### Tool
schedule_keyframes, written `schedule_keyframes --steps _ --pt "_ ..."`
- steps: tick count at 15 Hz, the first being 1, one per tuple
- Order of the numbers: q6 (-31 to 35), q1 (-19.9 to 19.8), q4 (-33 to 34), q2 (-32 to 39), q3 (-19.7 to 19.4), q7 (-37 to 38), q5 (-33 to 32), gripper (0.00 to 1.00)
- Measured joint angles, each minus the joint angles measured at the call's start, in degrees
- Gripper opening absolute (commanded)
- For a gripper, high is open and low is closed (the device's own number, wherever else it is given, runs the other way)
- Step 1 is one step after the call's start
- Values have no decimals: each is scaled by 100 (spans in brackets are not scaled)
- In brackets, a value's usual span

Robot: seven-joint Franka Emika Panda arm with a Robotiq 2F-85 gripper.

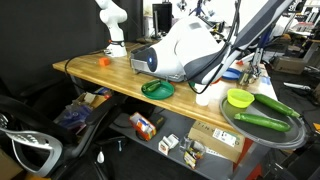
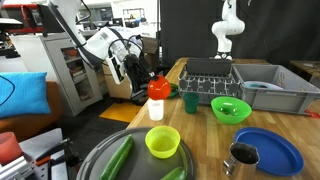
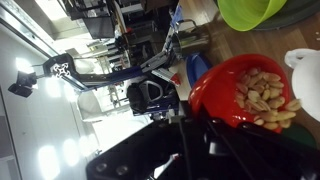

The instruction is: Pour the contents of the orange bowl into the white cup

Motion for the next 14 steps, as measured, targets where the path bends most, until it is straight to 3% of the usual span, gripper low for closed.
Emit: schedule_keyframes --steps 14 --pt "-120 31 39 161 60 81 -134 2"
